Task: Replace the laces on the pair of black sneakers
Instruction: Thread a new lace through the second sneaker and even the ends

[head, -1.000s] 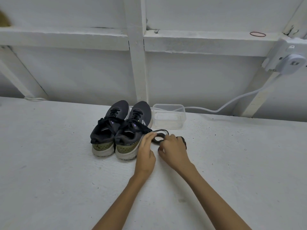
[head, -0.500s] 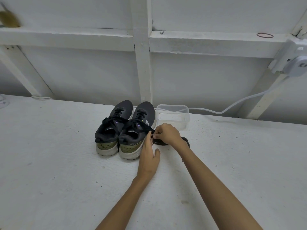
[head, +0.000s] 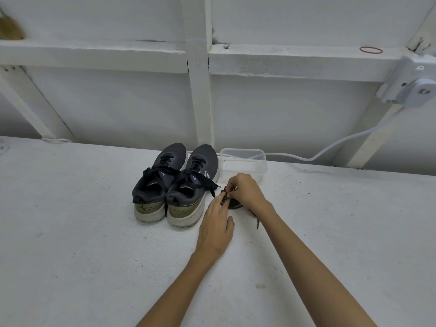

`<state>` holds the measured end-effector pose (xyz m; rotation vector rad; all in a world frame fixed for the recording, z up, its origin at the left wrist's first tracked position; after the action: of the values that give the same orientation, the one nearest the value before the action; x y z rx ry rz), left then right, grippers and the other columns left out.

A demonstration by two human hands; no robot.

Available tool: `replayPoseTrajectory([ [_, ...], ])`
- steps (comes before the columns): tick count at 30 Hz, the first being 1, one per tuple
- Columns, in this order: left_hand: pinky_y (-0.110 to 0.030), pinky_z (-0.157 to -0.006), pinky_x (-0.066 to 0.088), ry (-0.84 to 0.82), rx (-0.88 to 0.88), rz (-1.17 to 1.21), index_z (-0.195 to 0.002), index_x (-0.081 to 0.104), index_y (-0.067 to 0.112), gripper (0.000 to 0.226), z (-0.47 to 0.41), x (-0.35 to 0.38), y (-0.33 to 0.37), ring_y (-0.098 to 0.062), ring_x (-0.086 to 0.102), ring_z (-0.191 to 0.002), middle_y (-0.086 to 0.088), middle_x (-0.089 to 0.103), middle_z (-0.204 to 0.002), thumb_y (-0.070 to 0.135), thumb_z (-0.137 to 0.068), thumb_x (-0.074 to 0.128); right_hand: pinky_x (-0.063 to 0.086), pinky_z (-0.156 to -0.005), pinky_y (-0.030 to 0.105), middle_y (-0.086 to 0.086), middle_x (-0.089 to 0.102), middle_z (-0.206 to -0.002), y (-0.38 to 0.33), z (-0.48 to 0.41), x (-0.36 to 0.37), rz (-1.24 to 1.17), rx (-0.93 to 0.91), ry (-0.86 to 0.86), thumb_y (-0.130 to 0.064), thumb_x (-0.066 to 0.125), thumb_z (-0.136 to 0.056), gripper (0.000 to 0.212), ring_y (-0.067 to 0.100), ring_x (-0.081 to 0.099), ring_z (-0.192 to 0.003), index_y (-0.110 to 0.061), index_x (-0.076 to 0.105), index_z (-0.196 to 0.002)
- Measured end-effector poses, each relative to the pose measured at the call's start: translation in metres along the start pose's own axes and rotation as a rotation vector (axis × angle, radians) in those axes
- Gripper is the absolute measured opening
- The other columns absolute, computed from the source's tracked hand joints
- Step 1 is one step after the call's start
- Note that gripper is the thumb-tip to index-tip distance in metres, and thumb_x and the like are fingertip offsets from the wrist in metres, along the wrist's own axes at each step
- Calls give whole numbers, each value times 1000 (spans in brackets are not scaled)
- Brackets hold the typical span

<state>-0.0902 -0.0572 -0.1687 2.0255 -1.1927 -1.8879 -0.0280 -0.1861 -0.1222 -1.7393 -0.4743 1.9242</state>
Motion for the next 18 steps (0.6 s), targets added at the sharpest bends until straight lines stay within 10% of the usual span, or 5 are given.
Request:
replayPoseTrajectory([
  [11,-26,-121,12,-76,101,-99,-156,11,13,58,-11,-7,-4,-8,6,-149,2,0,-164,19,-103,34,47,-67,25,-3,70,-100,8,13,-7,-74,-112,89,-6,64,-84,24,14,61,-84,-21,75,-99],
  [18,-24,-120,-3,-37,144,-143,-156,5,15,60,-9,-7,-3,-6,-10,-149,3,-6,-163,25,-102,29,37,-88,11,-7,53,-122,49,76,-33,-395,-114,601,-10,70,-84,42,-2,49,-114,-27,63,-122],
])
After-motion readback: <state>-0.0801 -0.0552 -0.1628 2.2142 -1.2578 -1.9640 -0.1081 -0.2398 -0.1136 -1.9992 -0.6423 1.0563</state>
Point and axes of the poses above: each hand's wrist, its own z-axis away from the middle knuckle, its own x-axis out of the palm, y = z × x, the point moved 3 cm from there along -z, towards the middle knuckle
